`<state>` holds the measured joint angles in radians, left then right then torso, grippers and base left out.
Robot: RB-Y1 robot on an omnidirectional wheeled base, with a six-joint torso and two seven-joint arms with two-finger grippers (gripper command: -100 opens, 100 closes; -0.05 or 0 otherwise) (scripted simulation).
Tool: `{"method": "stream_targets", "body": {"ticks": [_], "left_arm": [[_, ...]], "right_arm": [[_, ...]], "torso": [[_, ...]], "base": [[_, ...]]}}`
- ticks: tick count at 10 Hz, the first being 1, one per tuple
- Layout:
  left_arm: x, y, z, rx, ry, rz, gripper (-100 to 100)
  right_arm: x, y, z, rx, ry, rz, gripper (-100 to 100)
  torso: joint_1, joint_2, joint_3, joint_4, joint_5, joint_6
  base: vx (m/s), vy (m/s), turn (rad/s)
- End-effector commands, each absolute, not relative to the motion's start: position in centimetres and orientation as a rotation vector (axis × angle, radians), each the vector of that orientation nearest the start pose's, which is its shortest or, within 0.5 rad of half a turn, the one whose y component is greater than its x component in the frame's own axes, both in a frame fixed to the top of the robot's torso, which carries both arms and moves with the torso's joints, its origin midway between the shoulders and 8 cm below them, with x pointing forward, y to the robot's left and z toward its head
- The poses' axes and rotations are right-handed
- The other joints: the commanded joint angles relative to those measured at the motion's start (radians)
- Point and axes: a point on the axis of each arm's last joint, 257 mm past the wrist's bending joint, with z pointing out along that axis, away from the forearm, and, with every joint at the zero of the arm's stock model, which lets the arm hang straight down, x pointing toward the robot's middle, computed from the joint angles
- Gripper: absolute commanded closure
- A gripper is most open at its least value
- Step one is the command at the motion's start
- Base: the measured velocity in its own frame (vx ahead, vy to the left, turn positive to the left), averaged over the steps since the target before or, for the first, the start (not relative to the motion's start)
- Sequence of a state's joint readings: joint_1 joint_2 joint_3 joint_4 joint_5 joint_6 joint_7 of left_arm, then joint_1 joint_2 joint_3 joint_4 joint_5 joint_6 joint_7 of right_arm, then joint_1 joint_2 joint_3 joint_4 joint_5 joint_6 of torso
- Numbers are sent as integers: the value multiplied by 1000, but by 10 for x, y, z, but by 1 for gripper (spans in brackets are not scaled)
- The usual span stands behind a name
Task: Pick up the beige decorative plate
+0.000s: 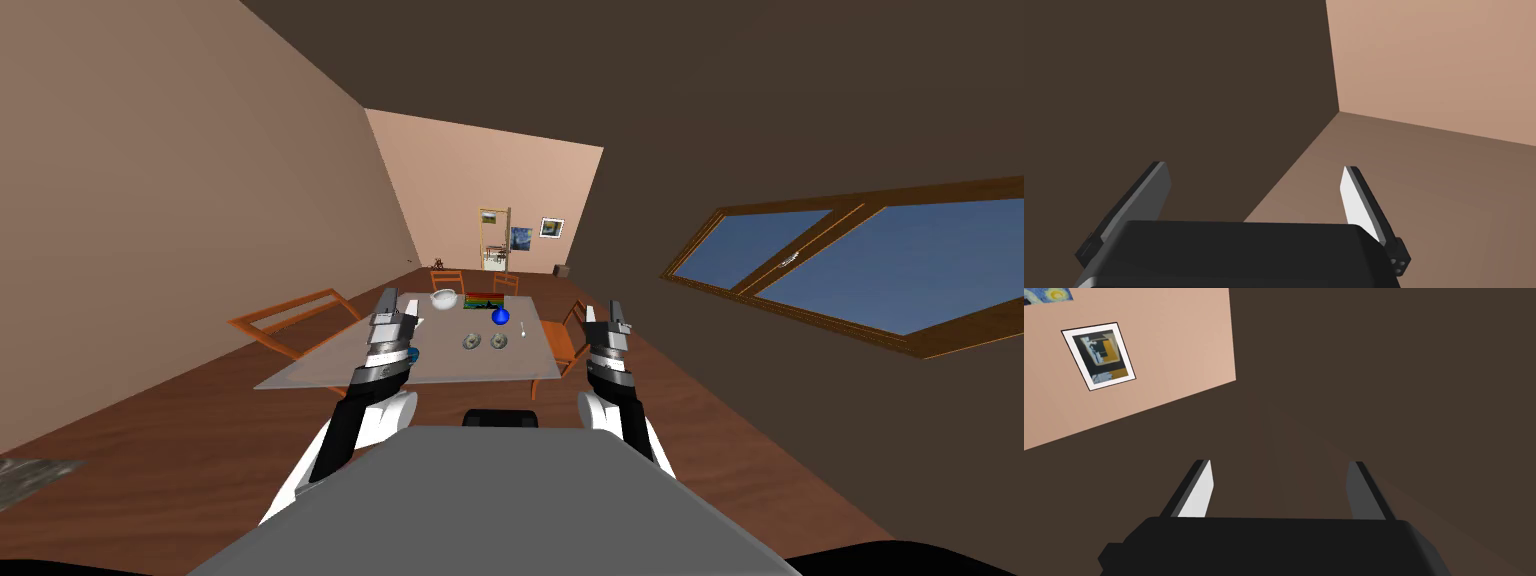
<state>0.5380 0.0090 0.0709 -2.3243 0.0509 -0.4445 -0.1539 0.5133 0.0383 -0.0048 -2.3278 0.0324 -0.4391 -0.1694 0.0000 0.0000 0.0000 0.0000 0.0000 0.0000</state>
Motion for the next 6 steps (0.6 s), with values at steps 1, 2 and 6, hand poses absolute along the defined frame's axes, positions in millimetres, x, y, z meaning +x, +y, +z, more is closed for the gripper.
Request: {"method": "stream_targets", "body": {"ticks": [1,2,6], "left_arm": [[345,308,10,-655,708,-1109,-100],[351,308,1,-666,733,-1114,-100],[380,309,-53,-770,849,-1134,-100]], "right_arm": [[343,-283,30,749,565,1421,0],[343,-283,30,749,565,1421,0],[343,-283,30,749,565,1421,0]], "torso": [[0,0,0,0,0,0],[1,0,0,0,0,0],[2,2,1,0,0,0]], "base": [[-12,7,-78],[-19,20,-89],[-30,22,-113]]}}
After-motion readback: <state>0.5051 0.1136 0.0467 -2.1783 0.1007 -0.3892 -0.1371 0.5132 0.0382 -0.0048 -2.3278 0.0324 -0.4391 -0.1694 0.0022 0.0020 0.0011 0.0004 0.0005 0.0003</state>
